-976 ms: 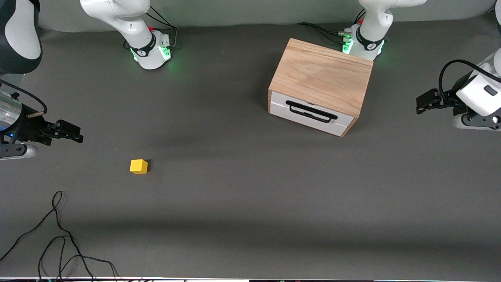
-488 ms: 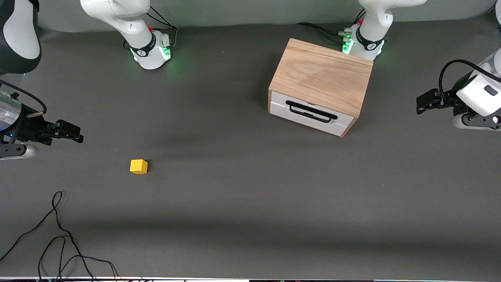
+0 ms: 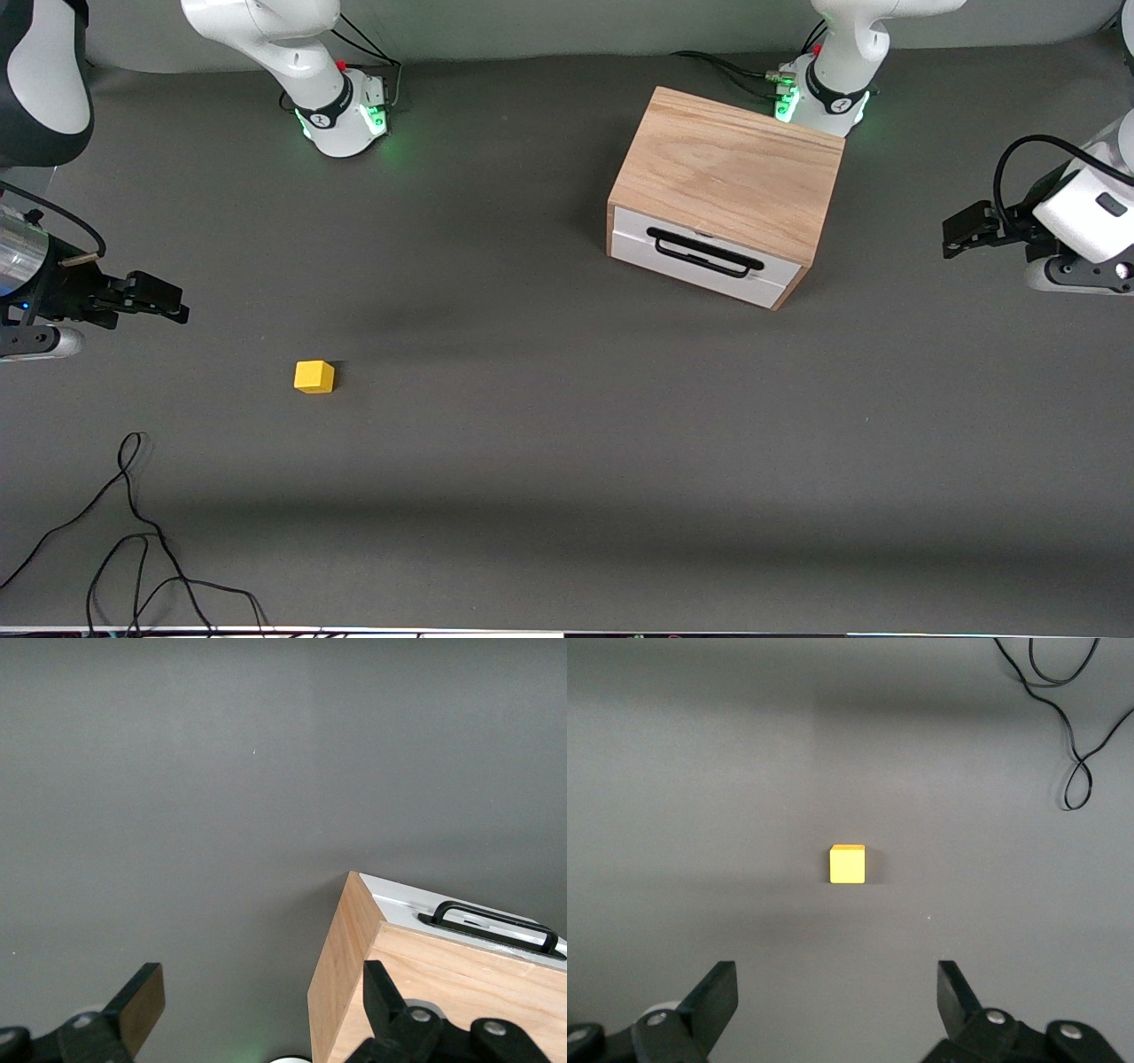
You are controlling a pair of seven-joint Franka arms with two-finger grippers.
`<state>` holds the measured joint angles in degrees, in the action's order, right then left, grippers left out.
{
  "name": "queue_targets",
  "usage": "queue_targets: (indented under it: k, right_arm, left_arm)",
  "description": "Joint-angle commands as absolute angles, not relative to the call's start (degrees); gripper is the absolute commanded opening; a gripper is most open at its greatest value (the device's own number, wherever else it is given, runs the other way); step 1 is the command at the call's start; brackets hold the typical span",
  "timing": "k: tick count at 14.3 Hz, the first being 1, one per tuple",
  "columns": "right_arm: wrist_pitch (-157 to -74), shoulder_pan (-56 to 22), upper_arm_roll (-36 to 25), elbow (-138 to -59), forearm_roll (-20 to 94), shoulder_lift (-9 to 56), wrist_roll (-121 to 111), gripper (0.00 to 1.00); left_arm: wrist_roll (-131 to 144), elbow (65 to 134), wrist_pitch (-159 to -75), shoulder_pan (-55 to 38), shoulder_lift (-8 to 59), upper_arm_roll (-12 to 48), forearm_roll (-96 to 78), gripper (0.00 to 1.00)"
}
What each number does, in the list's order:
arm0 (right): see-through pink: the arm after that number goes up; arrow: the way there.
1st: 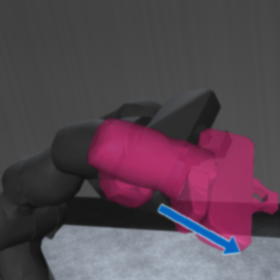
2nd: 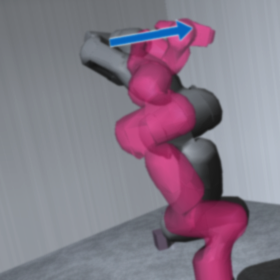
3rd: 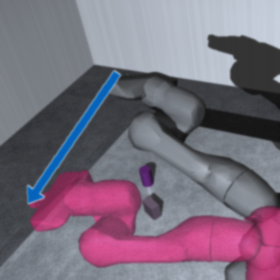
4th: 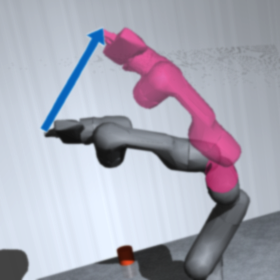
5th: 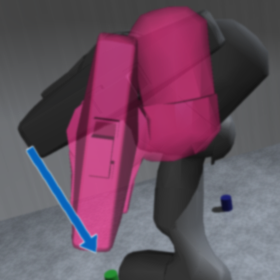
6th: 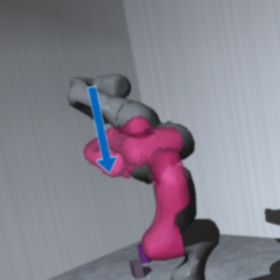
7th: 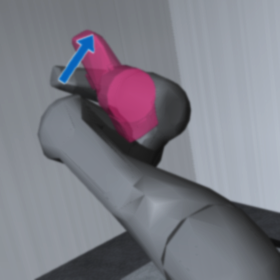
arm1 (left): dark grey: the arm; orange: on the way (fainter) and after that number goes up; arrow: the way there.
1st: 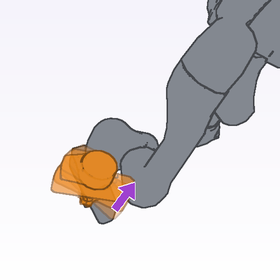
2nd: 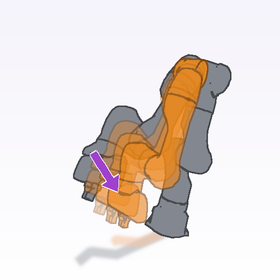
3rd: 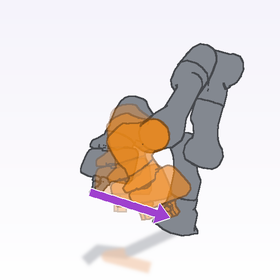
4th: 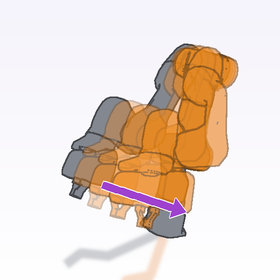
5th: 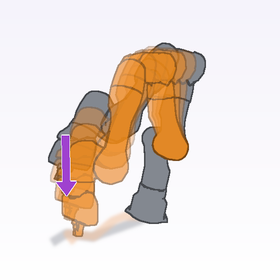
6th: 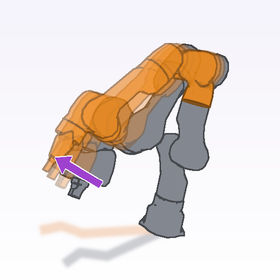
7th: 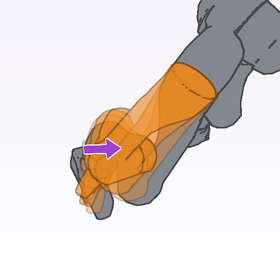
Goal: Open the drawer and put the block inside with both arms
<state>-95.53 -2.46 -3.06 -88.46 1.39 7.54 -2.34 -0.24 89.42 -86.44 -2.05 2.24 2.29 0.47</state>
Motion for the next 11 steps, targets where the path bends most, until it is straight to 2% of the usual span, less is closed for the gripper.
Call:
queue_targets:
  k: [1,8,11]
  right_arm:
    - [-95.19,-2.99,-3.52,-87.19,2.55,8.09,-1.5,1.0]
    - [-95.19,-2.9,-3.51,-87.19,2.64,8.17,-1.49,1.0]
    - [-95.19,-2.99,-3.43,-87.19,2.55,8.44,-1.41,1.0]
  left_arm:
    - [-1.05,88.51,-85.78,-2.55,2.46,2.02,0.97,1.0]
    - [1.31,88.86,-84.55,-2.9,2.46,2.28,0.88,1.0]
    - [15.32,89.03,-83.32,-4.21,2.55,4.39,0.97,1.0]
